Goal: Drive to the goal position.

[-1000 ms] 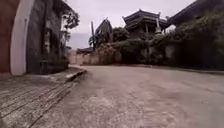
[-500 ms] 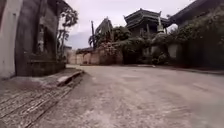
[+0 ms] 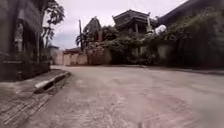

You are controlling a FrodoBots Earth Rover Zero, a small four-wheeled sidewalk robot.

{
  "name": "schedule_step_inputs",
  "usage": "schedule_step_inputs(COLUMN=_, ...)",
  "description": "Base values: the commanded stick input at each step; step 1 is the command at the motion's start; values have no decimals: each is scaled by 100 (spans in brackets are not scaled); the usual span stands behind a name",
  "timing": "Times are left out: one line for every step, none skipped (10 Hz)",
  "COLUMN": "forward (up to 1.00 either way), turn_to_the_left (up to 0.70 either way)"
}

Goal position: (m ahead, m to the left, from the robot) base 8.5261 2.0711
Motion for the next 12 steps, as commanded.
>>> schedule_step_inputs(forward=100, turn_to_the_left=-38)
schedule_step_inputs(forward=100, turn_to_the_left=-32)
schedule_step_inputs(forward=100, turn_to_the_left=-30)
schedule_step_inputs(forward=100, turn_to_the_left=-27)
schedule_step_inputs(forward=100, turn_to_the_left=-20)
schedule_step_inputs(forward=100, turn_to_the_left=-14)
schedule_step_inputs(forward=100, turn_to_the_left=-8)
schedule_step_inputs(forward=100, turn_to_the_left=-3)
schedule_step_inputs(forward=100, turn_to_the_left=0)
schedule_step_inputs(forward=100, turn_to_the_left=0)
schedule_step_inputs(forward=100, turn_to_the_left=0)
schedule_step_inputs(forward=100, turn_to_the_left=0)
